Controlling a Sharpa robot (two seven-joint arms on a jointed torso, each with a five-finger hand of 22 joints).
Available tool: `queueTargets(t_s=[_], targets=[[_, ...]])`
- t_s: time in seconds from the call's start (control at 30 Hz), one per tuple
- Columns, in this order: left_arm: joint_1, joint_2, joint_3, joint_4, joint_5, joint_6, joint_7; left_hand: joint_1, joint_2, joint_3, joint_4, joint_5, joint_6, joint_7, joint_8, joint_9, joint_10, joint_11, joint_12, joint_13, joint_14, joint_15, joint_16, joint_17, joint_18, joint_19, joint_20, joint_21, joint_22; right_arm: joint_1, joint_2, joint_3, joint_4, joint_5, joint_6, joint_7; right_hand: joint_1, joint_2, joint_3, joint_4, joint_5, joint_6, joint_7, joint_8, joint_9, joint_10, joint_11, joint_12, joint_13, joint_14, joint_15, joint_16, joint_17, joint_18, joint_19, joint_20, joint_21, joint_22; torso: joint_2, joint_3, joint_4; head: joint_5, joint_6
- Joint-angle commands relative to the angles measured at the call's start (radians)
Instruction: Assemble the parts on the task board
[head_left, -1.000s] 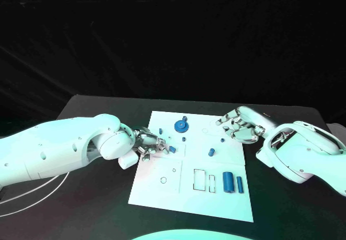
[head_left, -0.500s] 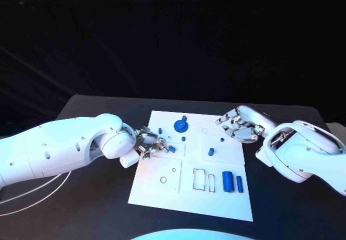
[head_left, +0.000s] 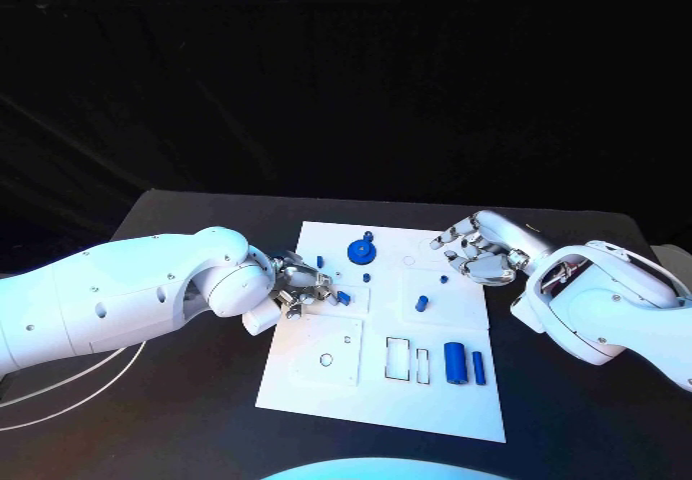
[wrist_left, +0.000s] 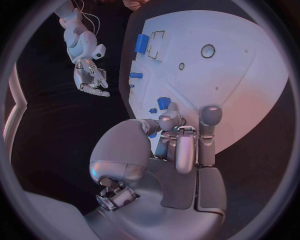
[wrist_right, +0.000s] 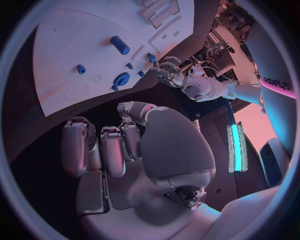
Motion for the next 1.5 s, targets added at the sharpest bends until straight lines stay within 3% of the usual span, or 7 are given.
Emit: queueTargets(t_s=[0.03,1.5], targets=[[0.0,0.005,0.0,-0.001,-0.007,0.006,-0.001,-0.002,-0.01,0.005,-0.001,-0.001,0.005,0.002,-0.005,-0.001,0.001,0.003,0.001,0.002,0.091,0.009,0.006,0.215,-0.01,0.003,0.001,0.007,0.001,0.0,0.0,0.0,0.001,-0.012,-0.001,-0.001,-0.011,0.003,0.003,0.001,0.001,0.009,0.002,-0.004,-0.001,-0.003,-0.004,0.001,0.056,0.082,0.0,0.001,0.17,-0.005,0.001,0.003,0.001,0.124,0.001,-0.0005,0.0003,0.0,0.0],[-0.001,0.028,0.0,-0.026,-0.021,0.001,0.0,-0.003,-0.011,0.01,-0.001,-0.001,0.005,0.002,-0.005,-0.002,0.001,0.003,0.001,0.001,0.092,0.009,0.007,0.217,-0.011,0.004,0.001,0.008,0.003,0.0,0.003,0.0,0.0,-0.012,-0.001,0.001,-0.015,0.003,0.005,-0.002,0.0,0.012,0.001,-0.003,0.0,-0.002,-0.004,0.002,0.057,0.081,0.0,0.001,0.17,-0.005,0.001,0.003,0.001,0.125,0.0,-0.0001,0.0003,-0.002,0.001]])
